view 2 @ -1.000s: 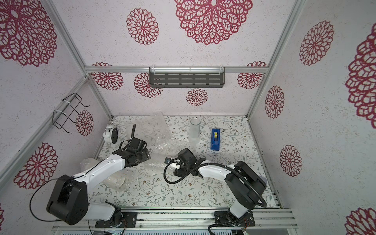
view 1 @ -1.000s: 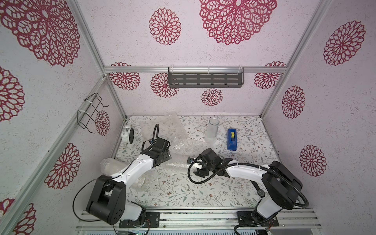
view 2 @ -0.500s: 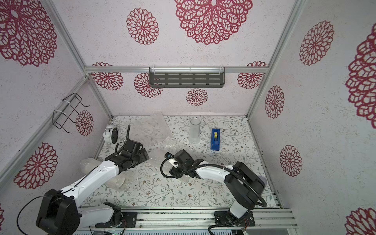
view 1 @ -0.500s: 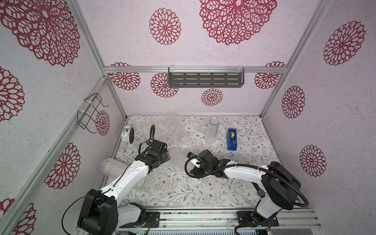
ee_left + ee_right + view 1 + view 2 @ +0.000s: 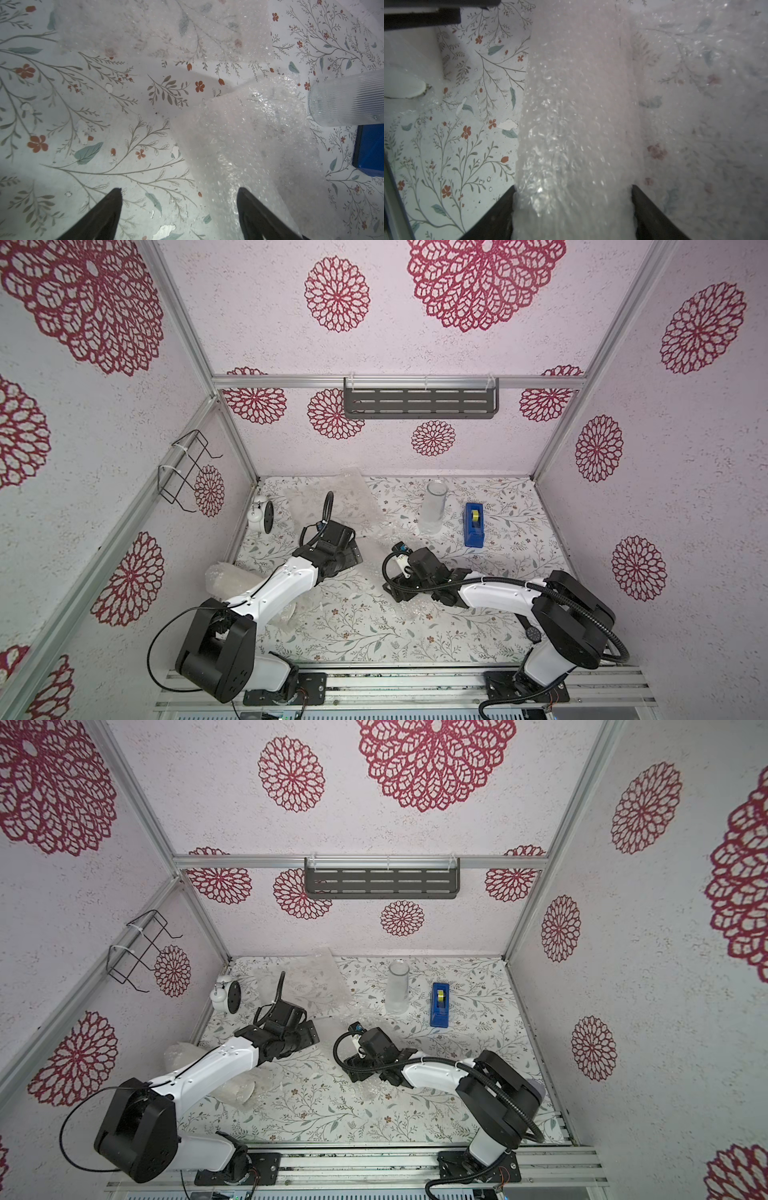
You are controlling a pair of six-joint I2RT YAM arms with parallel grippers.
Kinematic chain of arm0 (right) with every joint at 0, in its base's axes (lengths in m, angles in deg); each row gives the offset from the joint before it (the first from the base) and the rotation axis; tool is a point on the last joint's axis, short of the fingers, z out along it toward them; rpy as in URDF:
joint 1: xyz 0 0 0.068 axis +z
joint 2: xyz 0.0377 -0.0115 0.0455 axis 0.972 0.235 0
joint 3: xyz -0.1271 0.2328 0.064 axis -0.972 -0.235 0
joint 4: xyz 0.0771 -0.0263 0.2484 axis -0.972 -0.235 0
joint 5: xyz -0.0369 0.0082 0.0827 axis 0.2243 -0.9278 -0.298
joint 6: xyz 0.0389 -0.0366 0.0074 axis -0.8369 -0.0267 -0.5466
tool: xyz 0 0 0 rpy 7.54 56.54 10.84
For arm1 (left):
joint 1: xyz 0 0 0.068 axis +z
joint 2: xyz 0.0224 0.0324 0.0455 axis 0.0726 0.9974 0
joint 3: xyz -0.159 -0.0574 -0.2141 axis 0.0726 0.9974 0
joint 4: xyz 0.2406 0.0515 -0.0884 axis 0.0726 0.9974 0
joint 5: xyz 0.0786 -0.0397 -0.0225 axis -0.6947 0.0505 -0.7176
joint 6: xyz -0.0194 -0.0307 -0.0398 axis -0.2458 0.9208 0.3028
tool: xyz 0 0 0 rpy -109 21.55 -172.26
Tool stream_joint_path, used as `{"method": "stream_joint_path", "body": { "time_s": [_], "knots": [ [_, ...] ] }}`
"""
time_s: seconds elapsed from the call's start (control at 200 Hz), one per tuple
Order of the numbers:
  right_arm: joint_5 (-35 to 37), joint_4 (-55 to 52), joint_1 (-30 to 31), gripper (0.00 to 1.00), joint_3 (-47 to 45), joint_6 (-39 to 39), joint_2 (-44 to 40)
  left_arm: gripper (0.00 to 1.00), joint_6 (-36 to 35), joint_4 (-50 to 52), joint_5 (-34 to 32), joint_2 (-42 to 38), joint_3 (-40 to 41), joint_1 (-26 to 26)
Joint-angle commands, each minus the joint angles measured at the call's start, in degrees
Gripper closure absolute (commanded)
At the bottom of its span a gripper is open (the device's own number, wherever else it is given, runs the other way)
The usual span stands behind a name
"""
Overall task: Wrap vases in bubble wrap
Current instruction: Wrap the vase in bubble wrap.
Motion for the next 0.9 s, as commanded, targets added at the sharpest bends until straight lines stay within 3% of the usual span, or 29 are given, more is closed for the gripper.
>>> {"method": "stream_joint_path", "body": {
  "time_s": [0.0, 0.425, 0.896],
  "knots": [
    [-5.6, -1.1, 0.6, 0.27, -4.0, -10.2, 2.8, 0.11, -0.5, -2.0, 0.3, 2.0, -2.1, -0.3],
    [-6.4, 12.1, 0.5, 0.28, -8.6, -21.3, 5.5, 0.09, -2.6, -1.4, 1.5, 10.0, -7.4, -0.3],
    [-5.8, 15.0, 0.0, 0.30, -10.3, -24.3, 6.7, 0.13, -2.9, -2.5, 4.3, 16.4, -9.4, -0.4]
  ]
}}
